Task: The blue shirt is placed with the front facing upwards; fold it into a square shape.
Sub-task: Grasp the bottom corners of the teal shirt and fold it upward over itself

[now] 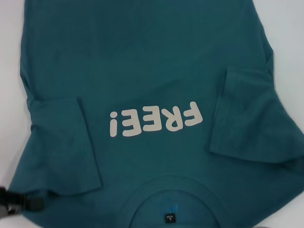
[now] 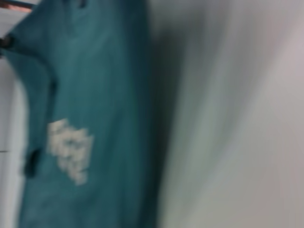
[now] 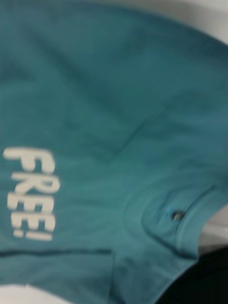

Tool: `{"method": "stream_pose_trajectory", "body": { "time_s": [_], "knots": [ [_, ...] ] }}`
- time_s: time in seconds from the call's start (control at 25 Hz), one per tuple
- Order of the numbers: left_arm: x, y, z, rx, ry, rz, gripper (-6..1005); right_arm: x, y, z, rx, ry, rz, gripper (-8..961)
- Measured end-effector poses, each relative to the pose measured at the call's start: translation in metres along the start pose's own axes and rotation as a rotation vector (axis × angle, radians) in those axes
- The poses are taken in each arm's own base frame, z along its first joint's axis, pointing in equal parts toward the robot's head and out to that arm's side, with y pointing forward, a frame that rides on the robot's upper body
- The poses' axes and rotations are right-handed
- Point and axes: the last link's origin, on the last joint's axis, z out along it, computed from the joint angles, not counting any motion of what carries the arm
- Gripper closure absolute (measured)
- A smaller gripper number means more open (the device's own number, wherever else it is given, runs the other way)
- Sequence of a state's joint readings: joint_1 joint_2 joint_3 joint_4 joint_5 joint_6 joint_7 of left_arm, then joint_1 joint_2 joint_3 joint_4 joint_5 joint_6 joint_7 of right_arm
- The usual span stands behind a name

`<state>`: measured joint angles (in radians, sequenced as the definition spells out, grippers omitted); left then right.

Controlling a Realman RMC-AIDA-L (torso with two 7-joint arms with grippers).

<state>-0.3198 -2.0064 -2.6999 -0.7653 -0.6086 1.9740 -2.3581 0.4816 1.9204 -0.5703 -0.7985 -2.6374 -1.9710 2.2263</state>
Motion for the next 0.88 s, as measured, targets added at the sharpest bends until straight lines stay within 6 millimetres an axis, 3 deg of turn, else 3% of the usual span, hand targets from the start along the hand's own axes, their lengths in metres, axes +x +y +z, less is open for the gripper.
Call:
{"method": "stream_pose_trajectory", "body": {
  "time_s": [0.2,0.48,0.88],
  "knots": [
    [0.039,0.031,0.003,-0.065,0.043,0.084,982,-0.028,0.018,-0.009,-0.087,-0.113,-0.075,931],
    [0.115,0.095,0.018,-0.158,0.156,0.172,983,-0.075,0.038,-0.03,-0.135,-0.318,-0.113,931],
    [0.211,0.146,0.047,0.056,0.421,0.342,983,-0.145,0.025,-0.047,0.075,-0.671,-0.074,931]
  ]
}}
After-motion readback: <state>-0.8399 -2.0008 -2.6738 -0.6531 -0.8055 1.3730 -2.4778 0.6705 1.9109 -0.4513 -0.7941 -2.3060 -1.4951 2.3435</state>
